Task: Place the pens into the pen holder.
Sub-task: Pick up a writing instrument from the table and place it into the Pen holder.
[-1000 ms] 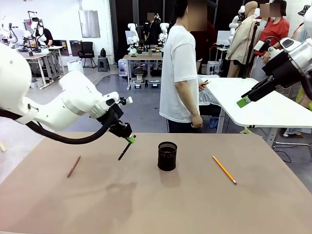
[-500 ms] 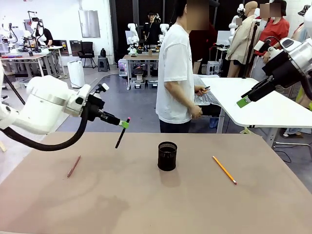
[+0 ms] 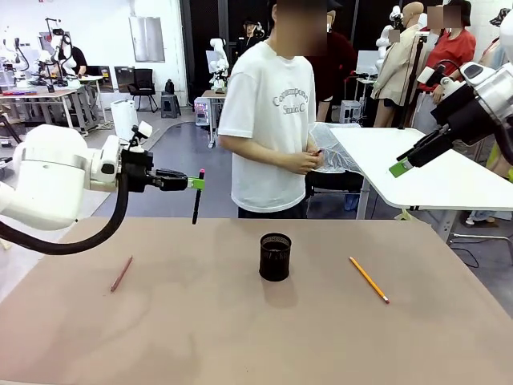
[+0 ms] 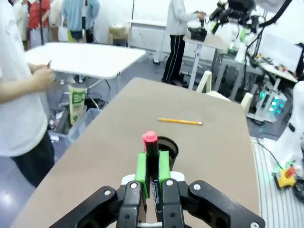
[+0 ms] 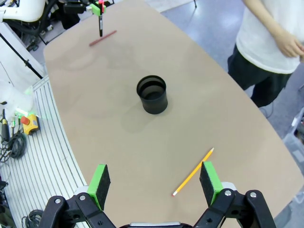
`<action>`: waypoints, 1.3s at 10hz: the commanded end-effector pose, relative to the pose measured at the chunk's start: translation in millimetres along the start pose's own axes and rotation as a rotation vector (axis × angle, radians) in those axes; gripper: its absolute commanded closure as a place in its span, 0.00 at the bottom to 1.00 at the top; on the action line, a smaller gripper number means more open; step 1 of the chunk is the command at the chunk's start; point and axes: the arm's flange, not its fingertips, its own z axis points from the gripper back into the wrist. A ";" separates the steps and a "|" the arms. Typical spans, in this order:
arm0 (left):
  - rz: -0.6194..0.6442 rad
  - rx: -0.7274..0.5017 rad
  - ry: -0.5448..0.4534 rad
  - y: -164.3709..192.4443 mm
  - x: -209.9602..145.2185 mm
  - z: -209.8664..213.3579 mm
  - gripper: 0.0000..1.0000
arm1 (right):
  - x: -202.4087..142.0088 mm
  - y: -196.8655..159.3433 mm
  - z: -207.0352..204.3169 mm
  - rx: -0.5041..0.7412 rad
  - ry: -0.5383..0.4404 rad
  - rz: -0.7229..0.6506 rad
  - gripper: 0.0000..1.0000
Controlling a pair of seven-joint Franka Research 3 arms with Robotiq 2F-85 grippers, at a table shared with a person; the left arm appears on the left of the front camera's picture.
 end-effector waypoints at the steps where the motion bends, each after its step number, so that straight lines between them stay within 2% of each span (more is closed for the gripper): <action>1: 0.039 0.031 -0.061 -4.6 -2.9 5.6 1.00 | 0.7 -0.1 0.7 0.006 -0.011 0.003 0.00; 2: 0.000 0.000 0.000 0.0 0.0 0.0 1.00 | 0.7 -0.1 0.7 0.006 -0.011 0.003 0.00; 9: 0.005 0.002 -0.006 -0.9 -0.4 -0.7 1.00 | 0.7 -0.1 0.7 0.006 -0.011 0.003 0.00; 11: -0.076 -0.029 -0.034 -18.2 16.9 27.8 1.00 | 0.7 -0.1 0.7 0.006 -0.011 0.003 0.00; 12: -0.101 -0.066 -0.063 -13.5 21.7 46.8 1.00 | 0.7 -0.1 0.7 0.006 -0.011 0.003 0.00; 13: -0.126 -0.062 -0.039 -13.4 27.0 71.0 1.00 | 0.7 -0.1 0.7 0.006 -0.011 0.003 0.00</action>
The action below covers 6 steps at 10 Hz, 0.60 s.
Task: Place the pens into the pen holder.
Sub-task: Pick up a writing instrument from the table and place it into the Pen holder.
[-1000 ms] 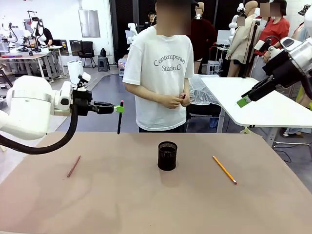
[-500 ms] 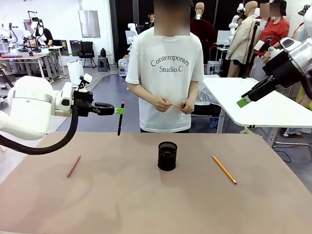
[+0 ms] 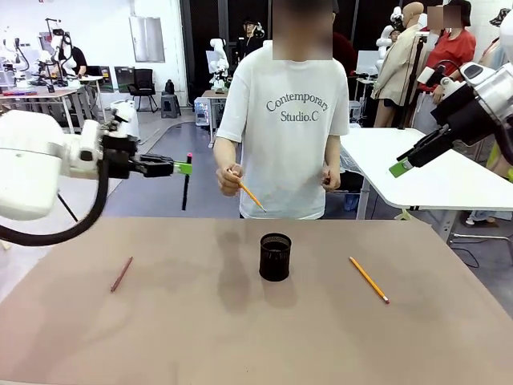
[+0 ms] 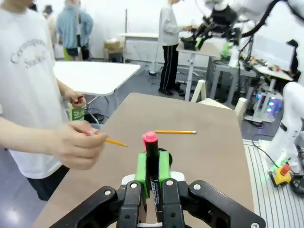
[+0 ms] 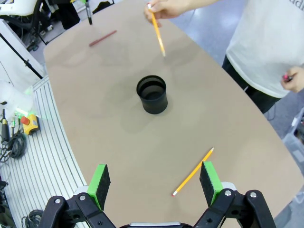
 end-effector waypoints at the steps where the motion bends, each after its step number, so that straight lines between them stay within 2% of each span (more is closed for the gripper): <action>1: -0.057 0.019 -0.002 -17.6 2.1 38.3 1.00 | 0.7 -0.1 0.7 0.006 -0.011 0.003 0.00; 2: -0.080 0.056 -0.024 -16.3 5.2 51.8 1.00 | 0.7 -0.1 0.7 0.006 -0.011 0.003 0.00; 4: -0.075 0.098 0.005 -19.7 8.9 59.5 1.00 | 0.7 -0.1 0.7 0.006 -0.011 0.003 0.00; 6: -0.052 0.058 -0.015 -9.3 14.2 58.7 1.00 | 0.7 -0.1 0.7 0.006 -0.011 0.003 0.00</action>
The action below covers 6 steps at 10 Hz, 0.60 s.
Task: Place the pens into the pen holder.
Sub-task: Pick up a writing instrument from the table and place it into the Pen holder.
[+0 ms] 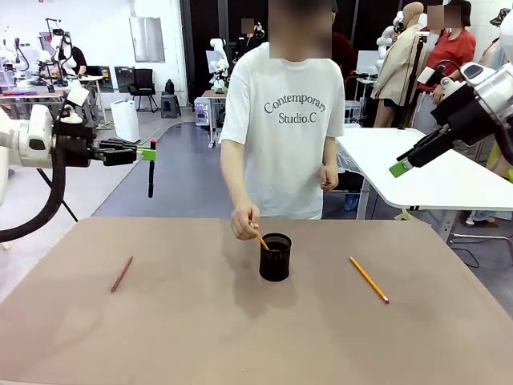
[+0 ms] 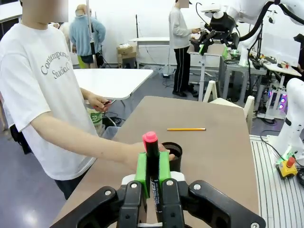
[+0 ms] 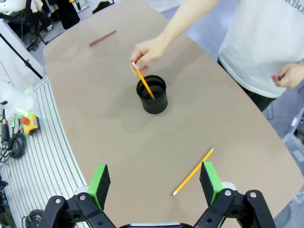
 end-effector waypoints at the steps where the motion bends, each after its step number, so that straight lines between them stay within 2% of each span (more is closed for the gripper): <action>1: 0.001 -0.017 -0.005 1.7 0.4 -4.4 1.00 | 0.8 0.0 0.7 0.006 -0.011 0.003 0.00; 6: 0.001 -0.017 -0.005 1.7 0.4 -4.4 1.00 | 0.8 0.0 0.7 0.006 -0.011 0.003 0.00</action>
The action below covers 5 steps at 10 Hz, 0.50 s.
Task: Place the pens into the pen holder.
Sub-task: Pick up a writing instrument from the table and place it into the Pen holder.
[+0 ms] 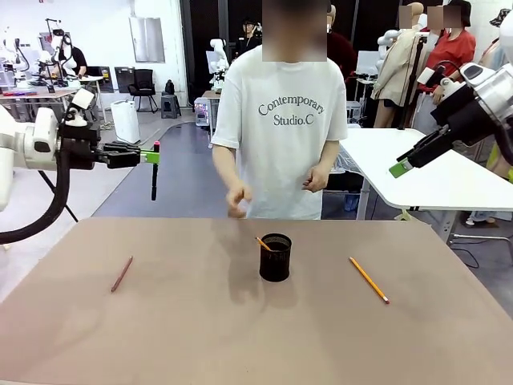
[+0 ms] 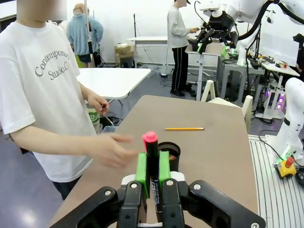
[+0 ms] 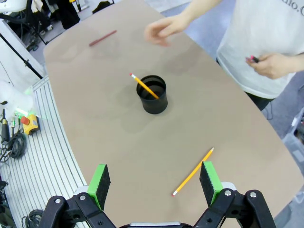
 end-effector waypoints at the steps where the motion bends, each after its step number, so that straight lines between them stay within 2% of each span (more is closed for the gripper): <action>1: -0.003 -0.008 -0.006 1.5 2.6 -0.2 1.00 | 0.8 0.0 0.7 0.006 -0.011 0.003 0.00; 5: -0.003 -0.008 -0.006 1.5 2.6 -0.2 1.00 | 0.8 0.0 0.7 0.006 -0.011 0.003 0.00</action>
